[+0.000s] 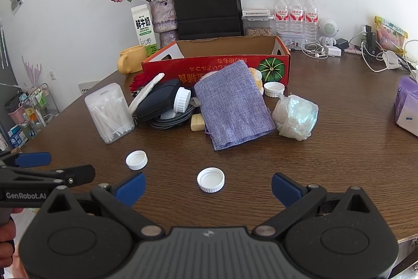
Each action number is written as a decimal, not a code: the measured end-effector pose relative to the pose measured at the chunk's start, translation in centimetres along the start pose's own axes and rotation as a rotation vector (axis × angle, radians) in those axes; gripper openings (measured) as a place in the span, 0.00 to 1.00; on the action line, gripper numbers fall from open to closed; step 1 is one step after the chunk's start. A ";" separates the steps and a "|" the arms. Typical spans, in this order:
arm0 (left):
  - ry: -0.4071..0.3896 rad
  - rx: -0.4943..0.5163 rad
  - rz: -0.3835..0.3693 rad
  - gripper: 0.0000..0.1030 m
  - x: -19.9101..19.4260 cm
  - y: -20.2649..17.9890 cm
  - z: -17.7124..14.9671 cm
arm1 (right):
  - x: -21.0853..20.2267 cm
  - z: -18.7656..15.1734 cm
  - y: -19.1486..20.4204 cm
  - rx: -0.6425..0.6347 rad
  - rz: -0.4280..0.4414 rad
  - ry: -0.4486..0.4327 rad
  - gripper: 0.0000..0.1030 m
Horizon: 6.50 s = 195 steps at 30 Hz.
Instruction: Organize objects
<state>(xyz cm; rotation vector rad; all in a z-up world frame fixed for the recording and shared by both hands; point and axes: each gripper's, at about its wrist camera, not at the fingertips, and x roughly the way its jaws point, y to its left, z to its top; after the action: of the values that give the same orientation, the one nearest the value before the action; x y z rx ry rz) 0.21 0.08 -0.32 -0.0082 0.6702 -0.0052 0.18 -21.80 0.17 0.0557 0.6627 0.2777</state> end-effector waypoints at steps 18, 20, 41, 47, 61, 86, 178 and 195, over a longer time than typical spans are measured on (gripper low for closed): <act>0.001 0.000 0.001 1.00 0.0 0.0 -0.1 | 0.0 -0.1 0.0 -0.001 0.000 -0.001 1.00; 0.000 0.000 0.001 1.00 0.0 0.0 -0.1 | 0.0 -0.1 0.0 0.000 -0.001 0.000 1.00; -0.001 0.000 0.001 1.00 0.0 0.0 -0.1 | 0.0 -0.1 0.1 -0.001 0.000 -0.001 1.00; -0.002 0.000 0.002 1.00 0.0 0.1 -0.1 | 0.0 -0.1 0.1 -0.002 -0.001 -0.001 1.00; -0.002 0.000 0.002 1.00 0.0 0.1 -0.1 | 0.0 0.0 0.1 -0.001 -0.001 -0.001 1.00; 0.027 0.027 -0.041 1.00 2.5 -1.0 0.2 | 1.9 -0.1 0.0 -0.044 0.001 0.016 0.94; -0.211 0.068 -0.053 0.29 9.0 -3.7 15.1 | 9.1 13.1 -0.6 -0.200 0.035 -0.316 0.27; -0.153 0.047 -0.030 0.29 16.9 -3.4 22.4 | 17.3 20.5 -2.7 -0.190 0.037 -0.266 0.27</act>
<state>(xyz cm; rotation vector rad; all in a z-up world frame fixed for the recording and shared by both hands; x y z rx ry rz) 27.42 -3.35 6.77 0.0261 0.5164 -0.0483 26.46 -18.95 5.58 -0.0763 0.3693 0.3608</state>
